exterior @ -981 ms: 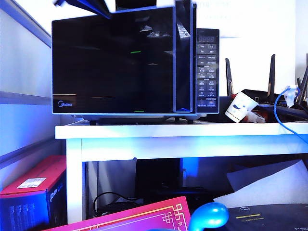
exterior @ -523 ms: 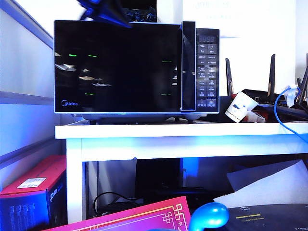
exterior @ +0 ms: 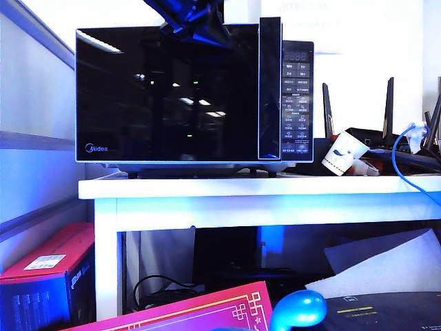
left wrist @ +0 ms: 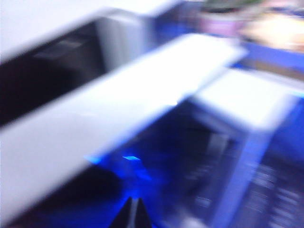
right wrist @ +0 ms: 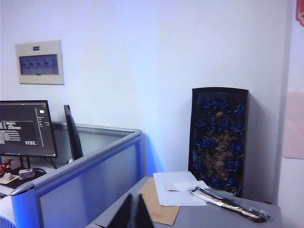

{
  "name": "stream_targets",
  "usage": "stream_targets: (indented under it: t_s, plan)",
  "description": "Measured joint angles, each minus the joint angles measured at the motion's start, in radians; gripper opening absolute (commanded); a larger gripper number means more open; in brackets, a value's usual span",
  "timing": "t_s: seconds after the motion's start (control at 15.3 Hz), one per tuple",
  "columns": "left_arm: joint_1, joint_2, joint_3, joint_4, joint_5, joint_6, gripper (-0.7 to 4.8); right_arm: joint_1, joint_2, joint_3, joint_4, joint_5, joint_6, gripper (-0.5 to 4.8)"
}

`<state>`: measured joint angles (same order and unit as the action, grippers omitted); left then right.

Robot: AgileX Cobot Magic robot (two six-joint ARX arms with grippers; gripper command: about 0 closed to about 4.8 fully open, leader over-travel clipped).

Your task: Open the microwave door, place the box of snacks from the top of the microwave inside, then close the microwave door.

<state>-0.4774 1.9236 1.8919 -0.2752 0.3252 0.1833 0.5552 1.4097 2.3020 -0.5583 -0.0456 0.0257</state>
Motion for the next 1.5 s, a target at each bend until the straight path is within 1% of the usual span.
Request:
stream_targets:
  t_s: [0.13,0.2,0.33,0.46,0.59,0.78,0.92,0.98,1.05,1.24,1.31,1.37,1.5]
  plan:
    - [-0.017,0.001,0.0,0.053,-0.147,0.0,-0.06,0.0,0.0,0.0,0.001,0.0,0.0,-0.01]
    - [-0.017,0.002,0.0,0.081,-0.188,0.0,-0.06,0.0,0.0,0.0,0.0,0.0,0.0,-0.01]
    - [-0.014,0.006,0.0,0.128,-0.227,0.0,-0.06,0.0,0.0,0.0,0.001,0.0,0.0,-0.01]
    - [-0.018,0.01,0.0,0.152,-0.316,0.0,-0.06,0.0,0.0,0.0,0.001,0.0,0.0,-0.01]
    - [-0.021,0.023,0.0,0.187,-0.325,0.0,-0.06,0.0,0.0,0.0,0.0,0.0,0.0,-0.01]
    - [-0.022,0.04,0.0,0.204,-0.34,0.003,-0.06,0.0,0.0,0.0,0.0,0.0,0.0,-0.01]
    - [-0.025,0.055,0.0,0.212,-0.376,0.003,-0.06,0.0,0.0,0.0,0.0,0.0,0.0,-0.01]
    - [-0.031,0.063,0.0,0.213,-0.454,0.004,-0.06,0.0,0.0,0.0,0.0,0.0,0.0,-0.01]
    - [-0.031,0.063,0.0,0.204,-0.484,0.003,-0.06,0.0,0.0,0.0,0.0,0.0,-0.001,-0.01]
    - [-0.031,0.048,-0.001,0.188,-0.5,0.001,-0.06,0.0,-0.006,0.0,-0.023,0.0,-0.01,-0.01]
    - [-0.029,-0.01,-0.009,0.139,-0.533,-0.009,-0.06,0.0,-0.02,0.0,-0.056,0.0,-0.041,-0.01]
    - [-0.023,-0.072,-0.008,0.106,-0.538,-0.021,-0.06,0.0,-0.037,-0.001,-0.084,0.001,-0.057,-0.01]
    - [-0.042,-0.3,0.004,0.099,-0.533,-0.038,-0.05,0.0,-0.103,-0.001,-0.146,0.019,-0.09,-0.01]
